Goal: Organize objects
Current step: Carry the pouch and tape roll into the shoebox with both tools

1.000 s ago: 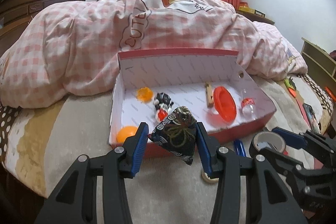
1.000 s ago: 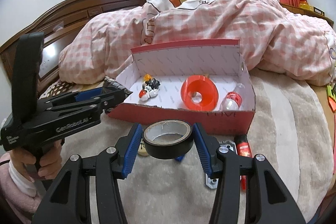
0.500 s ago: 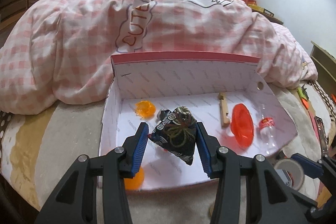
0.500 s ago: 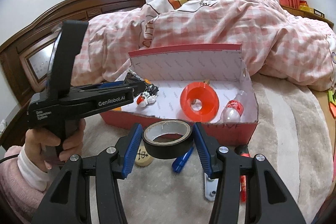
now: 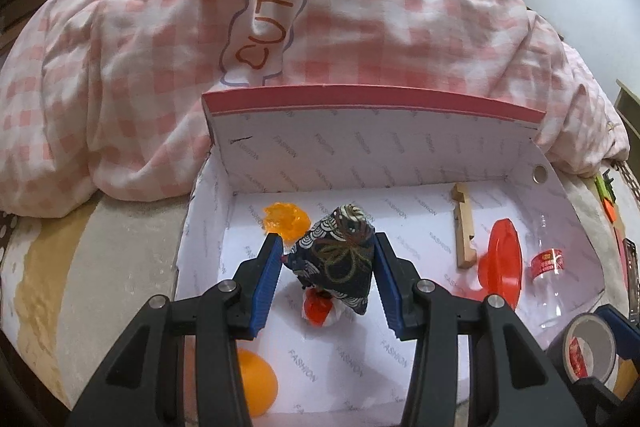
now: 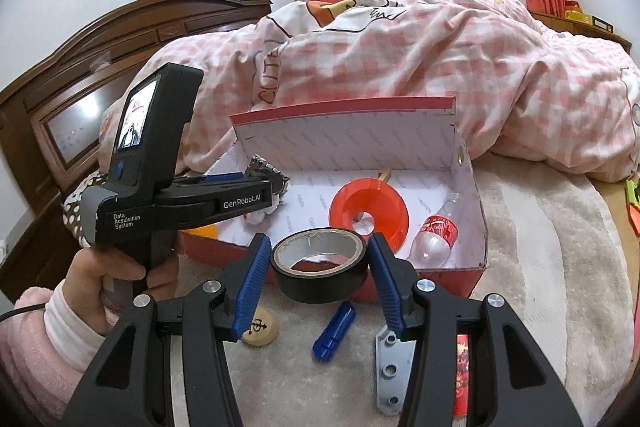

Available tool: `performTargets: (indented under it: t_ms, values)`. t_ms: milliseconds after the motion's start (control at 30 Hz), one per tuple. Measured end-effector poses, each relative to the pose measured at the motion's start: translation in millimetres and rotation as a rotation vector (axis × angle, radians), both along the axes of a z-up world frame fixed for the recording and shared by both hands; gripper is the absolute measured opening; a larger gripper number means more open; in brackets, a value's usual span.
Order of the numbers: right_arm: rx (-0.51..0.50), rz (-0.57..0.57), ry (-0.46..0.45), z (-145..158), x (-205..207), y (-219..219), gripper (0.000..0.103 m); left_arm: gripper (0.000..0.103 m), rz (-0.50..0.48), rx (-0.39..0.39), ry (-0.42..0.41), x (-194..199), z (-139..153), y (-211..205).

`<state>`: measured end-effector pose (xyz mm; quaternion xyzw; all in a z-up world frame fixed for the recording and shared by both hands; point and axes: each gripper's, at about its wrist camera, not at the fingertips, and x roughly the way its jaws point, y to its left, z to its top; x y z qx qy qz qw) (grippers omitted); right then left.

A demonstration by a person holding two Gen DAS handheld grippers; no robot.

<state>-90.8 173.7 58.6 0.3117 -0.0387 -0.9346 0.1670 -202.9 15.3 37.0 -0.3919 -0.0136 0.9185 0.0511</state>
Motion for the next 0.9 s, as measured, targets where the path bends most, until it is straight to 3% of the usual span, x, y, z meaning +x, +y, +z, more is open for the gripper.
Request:
performTargets:
  t_ms: [233, 367, 900]
  values:
    - [0.037, -0.024, 0.031, 10, -25, 1, 0.051, 0.046, 0.002, -0.004, 0.002, -4, -4, 3]
    - [0.045, -0.045, 0.001, 9, -54, 2, 0.051, 0.046, 0.006, -0.005, 0.011, -2, -6, 4]
    - [0.122, -0.125, -0.111, -28, -137, -7, 0.051, 0.047, 0.011, -0.012, 0.019, -4, -9, 8]
